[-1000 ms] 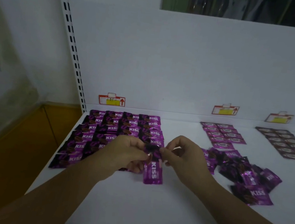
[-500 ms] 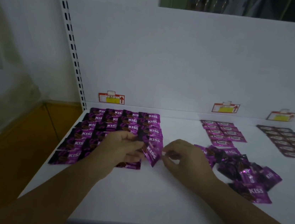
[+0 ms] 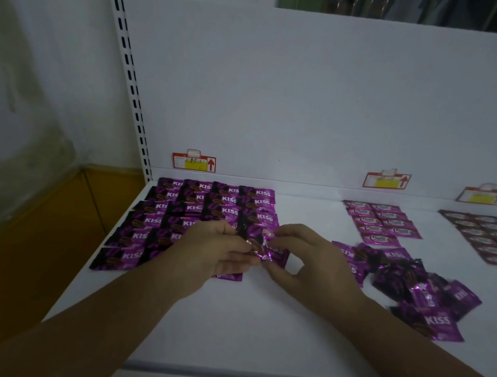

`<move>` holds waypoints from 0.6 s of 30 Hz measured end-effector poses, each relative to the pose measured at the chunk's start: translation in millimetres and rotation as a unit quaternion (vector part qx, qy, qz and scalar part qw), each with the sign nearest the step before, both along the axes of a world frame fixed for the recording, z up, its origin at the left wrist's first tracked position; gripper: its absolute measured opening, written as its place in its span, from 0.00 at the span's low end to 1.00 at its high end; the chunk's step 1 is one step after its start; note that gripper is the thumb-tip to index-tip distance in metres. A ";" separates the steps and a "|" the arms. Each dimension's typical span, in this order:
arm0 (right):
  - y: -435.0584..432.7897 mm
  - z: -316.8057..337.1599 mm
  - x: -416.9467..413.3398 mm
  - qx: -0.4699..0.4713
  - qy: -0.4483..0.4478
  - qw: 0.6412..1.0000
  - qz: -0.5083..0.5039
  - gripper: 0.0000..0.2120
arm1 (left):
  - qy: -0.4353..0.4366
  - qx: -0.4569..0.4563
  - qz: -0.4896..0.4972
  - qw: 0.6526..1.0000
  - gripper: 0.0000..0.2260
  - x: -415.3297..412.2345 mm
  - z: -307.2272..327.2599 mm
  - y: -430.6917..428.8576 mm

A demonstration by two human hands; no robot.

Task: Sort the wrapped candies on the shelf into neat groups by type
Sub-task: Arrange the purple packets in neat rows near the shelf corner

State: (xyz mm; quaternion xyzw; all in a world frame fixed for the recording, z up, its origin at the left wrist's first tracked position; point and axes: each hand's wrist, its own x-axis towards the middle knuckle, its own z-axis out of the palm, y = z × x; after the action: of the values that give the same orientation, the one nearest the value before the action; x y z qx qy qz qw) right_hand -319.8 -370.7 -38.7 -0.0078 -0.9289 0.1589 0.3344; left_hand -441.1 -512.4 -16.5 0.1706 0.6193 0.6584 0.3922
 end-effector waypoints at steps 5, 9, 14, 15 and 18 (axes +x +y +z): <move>8.7 0.3 -2.6 -0.044 -0.008 0.999 -0.004 0.10 | 0.048 -0.031 -0.004 0.998 0.05 -10.4 -0.7 0.9; 18.8 -7.9 2.3 -0.036 -0.072 0.997 0.002 0.10 | 0.479 -0.153 0.023 0.864 0.04 -34.1 -10.8 -8.3; 16.2 -17.8 2.5 0.040 -0.095 0.994 0.041 0.11 | 0.558 -0.164 -0.007 0.813 0.01 -44.3 -22.3 -13.2; 16.2 -18.2 1.1 0.041 -0.095 0.994 0.046 0.11 | 0.560 -0.161 -0.009 0.812 0.02 -44.4 -22.9 -12.7; 18.0 -18.5 -2.7 0.052 -0.100 0.992 0.060 0.10 | 0.562 -0.157 -0.013 0.812 0.03 -43.3 -22.2 -11.9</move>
State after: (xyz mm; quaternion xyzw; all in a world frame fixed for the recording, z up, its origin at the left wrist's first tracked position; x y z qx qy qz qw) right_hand -322.5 -352.8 -57.2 0.0491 -0.9635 0.1286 0.2297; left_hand -484.3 -524.3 -38.7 0.4551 0.8244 0.3365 0.0055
